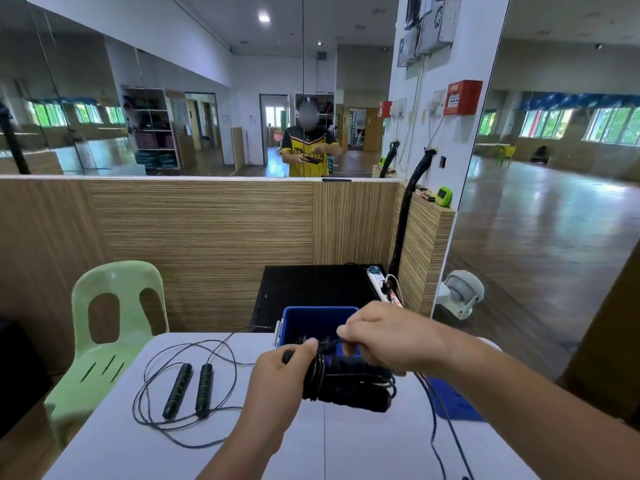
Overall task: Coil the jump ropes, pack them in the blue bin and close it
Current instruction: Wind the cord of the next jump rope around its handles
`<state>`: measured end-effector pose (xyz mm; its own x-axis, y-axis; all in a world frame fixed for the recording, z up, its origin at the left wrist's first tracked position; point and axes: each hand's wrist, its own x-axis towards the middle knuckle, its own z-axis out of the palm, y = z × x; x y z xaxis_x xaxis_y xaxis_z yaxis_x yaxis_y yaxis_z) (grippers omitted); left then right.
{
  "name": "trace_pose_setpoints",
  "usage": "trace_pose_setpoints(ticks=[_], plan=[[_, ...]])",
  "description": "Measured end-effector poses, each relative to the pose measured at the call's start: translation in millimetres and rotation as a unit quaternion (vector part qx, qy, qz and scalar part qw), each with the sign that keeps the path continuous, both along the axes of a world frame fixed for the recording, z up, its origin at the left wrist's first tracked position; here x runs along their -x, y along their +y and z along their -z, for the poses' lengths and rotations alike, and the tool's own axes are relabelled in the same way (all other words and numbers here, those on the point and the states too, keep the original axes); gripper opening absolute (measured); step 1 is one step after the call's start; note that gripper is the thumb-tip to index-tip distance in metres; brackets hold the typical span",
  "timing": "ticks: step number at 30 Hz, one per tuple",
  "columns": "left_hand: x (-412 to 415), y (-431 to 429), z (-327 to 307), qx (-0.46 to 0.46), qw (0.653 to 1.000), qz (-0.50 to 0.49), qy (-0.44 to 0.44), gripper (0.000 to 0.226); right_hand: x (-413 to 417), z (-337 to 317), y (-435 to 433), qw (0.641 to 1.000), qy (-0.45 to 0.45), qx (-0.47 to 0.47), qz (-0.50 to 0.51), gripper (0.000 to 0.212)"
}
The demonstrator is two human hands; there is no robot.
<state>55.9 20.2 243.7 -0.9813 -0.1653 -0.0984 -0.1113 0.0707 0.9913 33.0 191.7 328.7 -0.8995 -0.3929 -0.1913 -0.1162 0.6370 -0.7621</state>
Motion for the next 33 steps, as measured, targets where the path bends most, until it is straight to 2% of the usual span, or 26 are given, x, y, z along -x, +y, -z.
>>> trace_pose_setpoints(ticks=[6, 11, 17, 27, 33], plan=[[9.8, -3.0, 2.7, -0.015, 0.999, -0.031, 0.007, 0.043, -20.7, 30.3, -5.6, 0.984, -0.045, 0.169, 0.03, 0.029], [20.2, -1.8, 7.9, -0.07, 0.995, -0.064, -0.015, 0.048, -37.0, 49.9, -18.1, 0.969, -0.072, 0.231, 0.055, 0.028], [24.4, 4.3, 0.5, -0.131, 0.988, -0.069, -0.034, 0.039, -54.7, 93.9, -36.0, 0.943, -0.114, 0.3, 0.089, 0.028], [20.2, 5.1, -10.1, -0.21, 0.974, -0.036, -0.077, 0.036, -39.8, 135.0, -25.6, 0.963, -0.089, 0.247, 0.061, 0.035], [17.9, 0.0, -17.9, -0.222, 0.971, 0.014, -0.088, 0.033, -14.3, 136.2, -4.3, 0.975, -0.086, 0.203, 0.022, 0.043]])
